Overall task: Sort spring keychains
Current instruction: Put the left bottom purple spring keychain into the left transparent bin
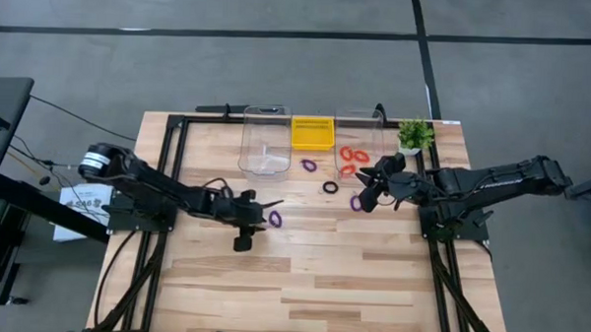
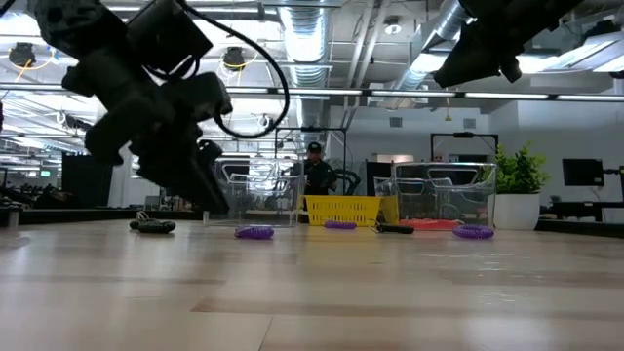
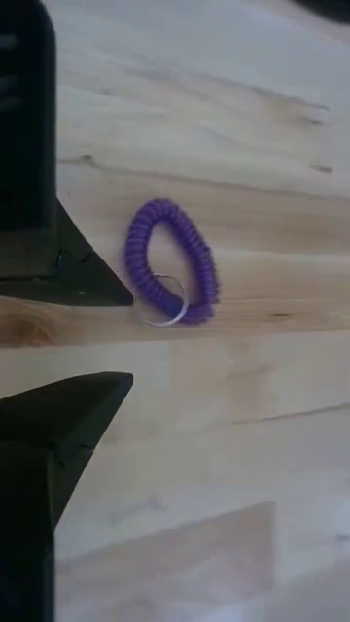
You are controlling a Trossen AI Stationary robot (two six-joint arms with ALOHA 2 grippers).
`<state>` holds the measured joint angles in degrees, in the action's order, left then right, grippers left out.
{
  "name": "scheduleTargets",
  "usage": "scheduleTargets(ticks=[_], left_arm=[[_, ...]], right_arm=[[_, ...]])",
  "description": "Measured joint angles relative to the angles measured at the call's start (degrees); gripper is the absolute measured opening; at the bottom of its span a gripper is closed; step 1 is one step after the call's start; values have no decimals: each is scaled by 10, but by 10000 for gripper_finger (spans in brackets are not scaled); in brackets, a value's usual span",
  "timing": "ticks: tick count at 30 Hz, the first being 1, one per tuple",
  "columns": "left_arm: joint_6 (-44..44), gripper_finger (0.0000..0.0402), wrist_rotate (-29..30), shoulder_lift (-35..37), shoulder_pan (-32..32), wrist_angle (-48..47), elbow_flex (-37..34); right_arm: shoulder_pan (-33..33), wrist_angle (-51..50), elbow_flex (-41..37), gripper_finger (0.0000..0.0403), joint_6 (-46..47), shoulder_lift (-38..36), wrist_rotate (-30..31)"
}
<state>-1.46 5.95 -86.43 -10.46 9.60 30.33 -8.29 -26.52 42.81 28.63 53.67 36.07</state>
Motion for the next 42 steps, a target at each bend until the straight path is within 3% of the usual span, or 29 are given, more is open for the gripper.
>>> scheduleTargets(ticks=[15, 26, 42], left_arm=[[133, 117, 39, -16, 1, 44, 0], [131, 117, 21, -90, -5, 100, 1], [132, 117, 45, -94, -15, 134, 1]], right_arm=[[0, 0, 0, 82, 14, 0, -1], [0, 0, 0, 82, 14, 0, -2], [0, 0, 0, 82, 15, 0, -2]])
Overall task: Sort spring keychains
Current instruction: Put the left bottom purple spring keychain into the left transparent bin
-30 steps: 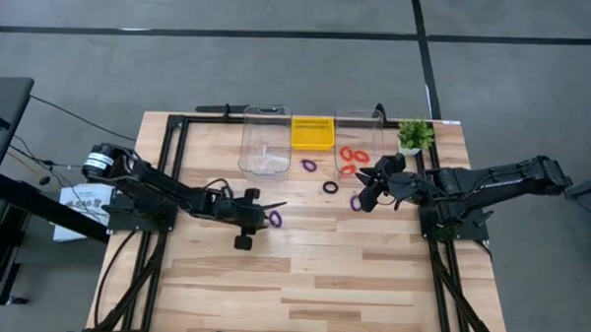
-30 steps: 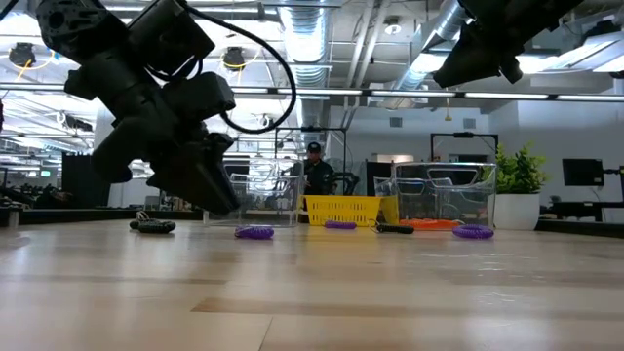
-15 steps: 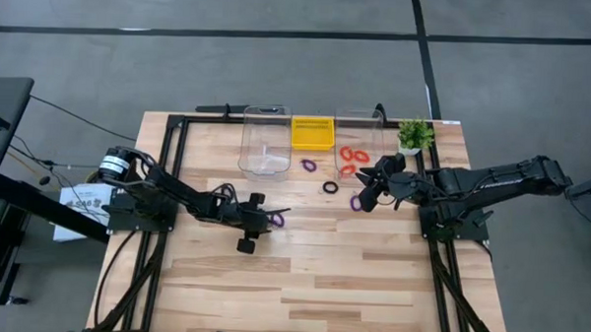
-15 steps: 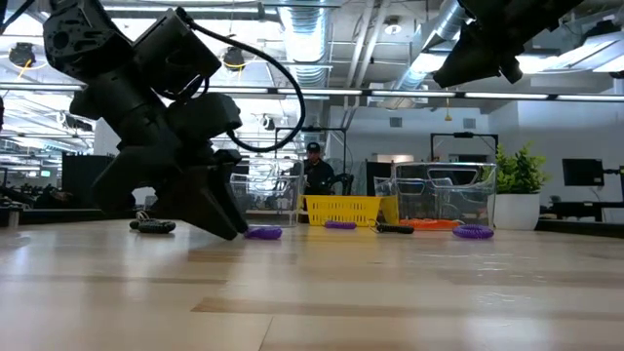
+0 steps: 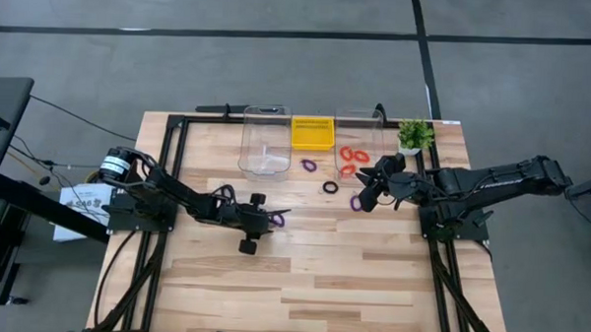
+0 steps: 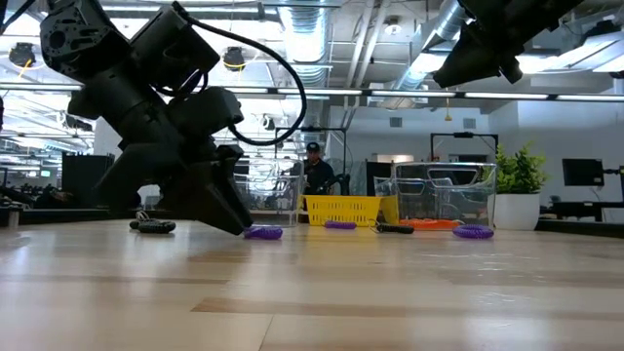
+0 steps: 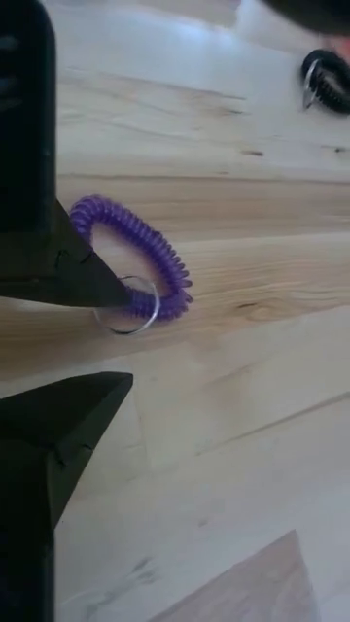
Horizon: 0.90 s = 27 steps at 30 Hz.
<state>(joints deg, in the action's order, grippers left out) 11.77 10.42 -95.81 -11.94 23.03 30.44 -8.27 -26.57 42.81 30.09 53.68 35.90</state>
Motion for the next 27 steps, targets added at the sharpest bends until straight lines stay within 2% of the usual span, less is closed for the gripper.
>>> scheduleTargets(ticks=[27], left_arm=[[-1, 117, 5, 0, 15, 15, 0]], right_arm=[[0, 0, 0, 82, 6, 0, 0]])
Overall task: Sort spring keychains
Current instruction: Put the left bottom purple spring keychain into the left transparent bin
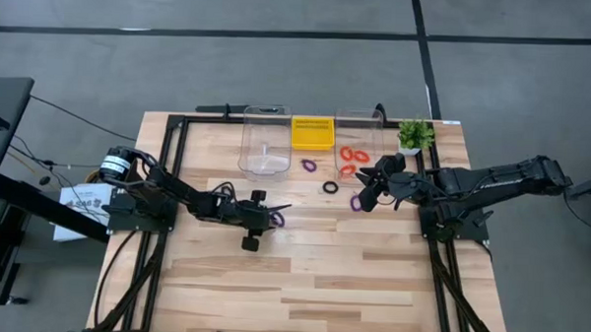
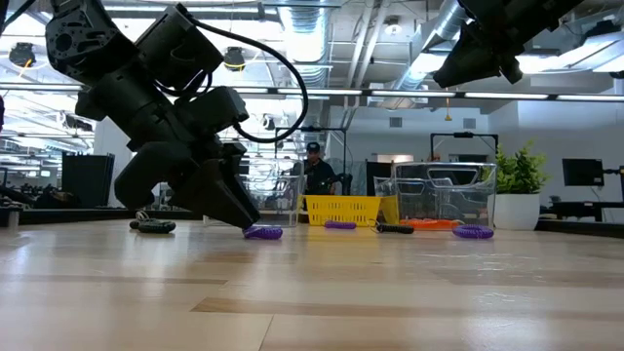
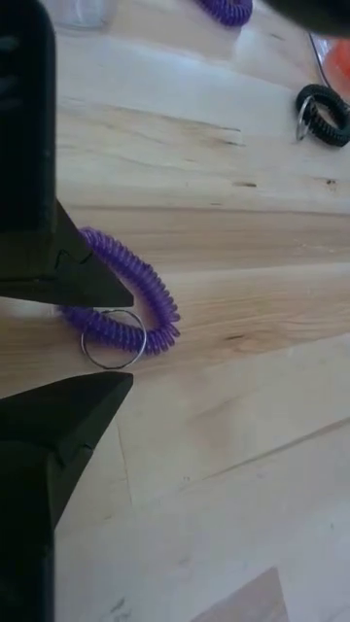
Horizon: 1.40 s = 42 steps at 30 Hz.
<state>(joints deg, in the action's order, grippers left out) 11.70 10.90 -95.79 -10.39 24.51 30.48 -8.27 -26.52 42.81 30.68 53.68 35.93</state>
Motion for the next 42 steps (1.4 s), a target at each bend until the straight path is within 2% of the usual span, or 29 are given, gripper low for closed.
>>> scheduleTargets(ticks=[8, 15, 21, 25, 33, 42], left_arm=[[-6, 117, -15, -25, 0, 10, 3], [-71, 117, -15, -81, -1, 65, 10], [-80, 114, -15, -84, -2, 69, 10], [-98, 92, -13, -84, -6, 69, 9], [-122, 18, 26, -59, -34, 56, 6], [-122, 19, 65, -14, -43, 3, 4]], right_arm=[[0, 0, 0, 82, 0, 0, 0], [0, 2, 0, 82, 7, 0, 0], [0, 3, 0, 82, 9, 0, 0], [0, 3, 0, 82, 10, 0, 0], [-6, 3, 0, 82, 20, 0, -1], [-32, 3, 0, 82, 25, 0, 0]])
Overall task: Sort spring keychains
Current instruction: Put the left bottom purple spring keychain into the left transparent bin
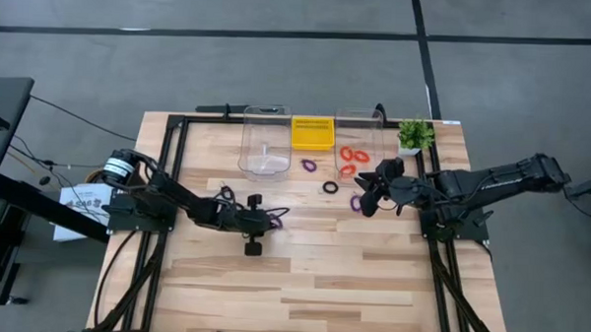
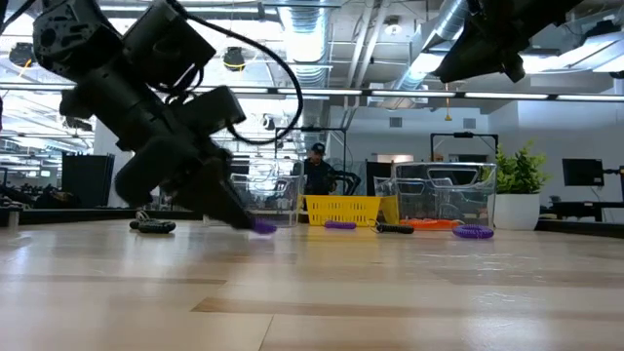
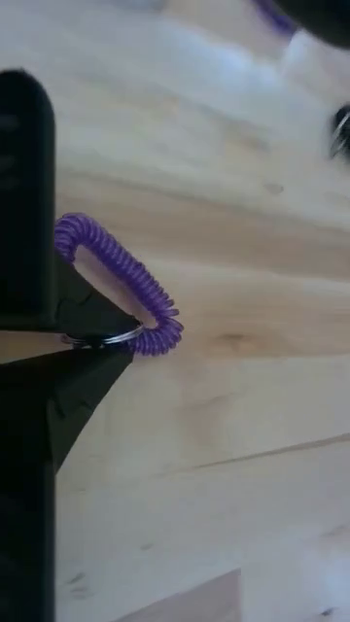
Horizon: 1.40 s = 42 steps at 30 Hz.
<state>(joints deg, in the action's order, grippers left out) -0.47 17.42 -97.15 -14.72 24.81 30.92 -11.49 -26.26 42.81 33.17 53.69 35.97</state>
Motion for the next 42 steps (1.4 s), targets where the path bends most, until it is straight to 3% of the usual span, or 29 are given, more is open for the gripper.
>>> scheduleTargets(ticks=[17, 24, 36, 42], left_arm=[[85, 20, 115, 127, 2, -44, 1], [97, 23, 185, 223, 10, -43, 2], [2, 33, 181, 374, 133, -18, 2], [-90, 42, 58, 367, 234, -25, 2]], right_arm=[[-20, 0, 0, 82, 10, 0, 1], [-20, 0, 0, 82, 9, 0, 1], [-20, 0, 0, 82, 9, 44, 2], [-20, 1, 0, 82, 24, 102, 1]])
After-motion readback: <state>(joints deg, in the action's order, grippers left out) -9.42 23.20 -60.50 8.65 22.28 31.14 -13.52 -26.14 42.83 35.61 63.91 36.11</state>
